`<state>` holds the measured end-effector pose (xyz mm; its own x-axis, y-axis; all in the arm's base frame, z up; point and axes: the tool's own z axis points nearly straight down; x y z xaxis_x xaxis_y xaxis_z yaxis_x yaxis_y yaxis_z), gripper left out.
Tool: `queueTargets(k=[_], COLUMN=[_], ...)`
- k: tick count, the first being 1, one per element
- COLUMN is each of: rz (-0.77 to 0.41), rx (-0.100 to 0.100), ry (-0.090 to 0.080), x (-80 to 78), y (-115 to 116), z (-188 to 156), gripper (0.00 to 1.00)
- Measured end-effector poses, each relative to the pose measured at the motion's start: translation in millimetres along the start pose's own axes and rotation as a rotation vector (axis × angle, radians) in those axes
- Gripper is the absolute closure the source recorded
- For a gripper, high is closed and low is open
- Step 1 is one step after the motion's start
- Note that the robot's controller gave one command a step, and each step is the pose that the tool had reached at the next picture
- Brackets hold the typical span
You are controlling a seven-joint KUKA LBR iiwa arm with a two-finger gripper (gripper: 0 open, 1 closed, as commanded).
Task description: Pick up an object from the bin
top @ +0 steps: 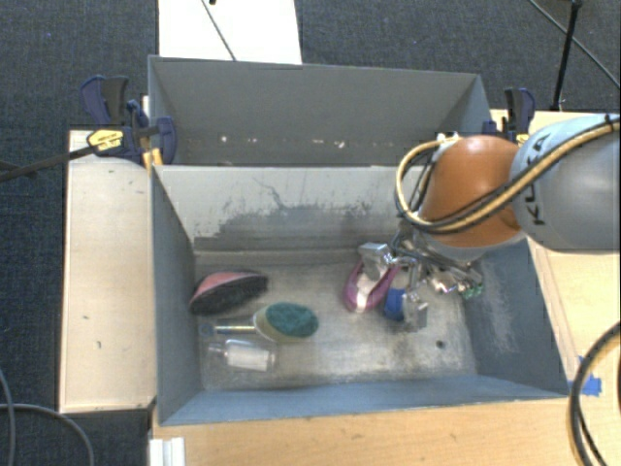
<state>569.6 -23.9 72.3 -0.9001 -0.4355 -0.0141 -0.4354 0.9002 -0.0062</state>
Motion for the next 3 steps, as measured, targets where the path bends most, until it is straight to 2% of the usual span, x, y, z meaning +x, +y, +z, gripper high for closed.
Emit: queueTargets(k=[1,2,3], rz=[-0.005,-0.449,-0.309], rx=[0.002,-0.005,0.0], ry=[-0.008,0.001,0.009], x=[-4.4,0.6,-1.2], y=[2.9,-60.5,-45.5], z=[-4.4,-2.5,-2.7], gripper=[1.0,1.0,1.0])
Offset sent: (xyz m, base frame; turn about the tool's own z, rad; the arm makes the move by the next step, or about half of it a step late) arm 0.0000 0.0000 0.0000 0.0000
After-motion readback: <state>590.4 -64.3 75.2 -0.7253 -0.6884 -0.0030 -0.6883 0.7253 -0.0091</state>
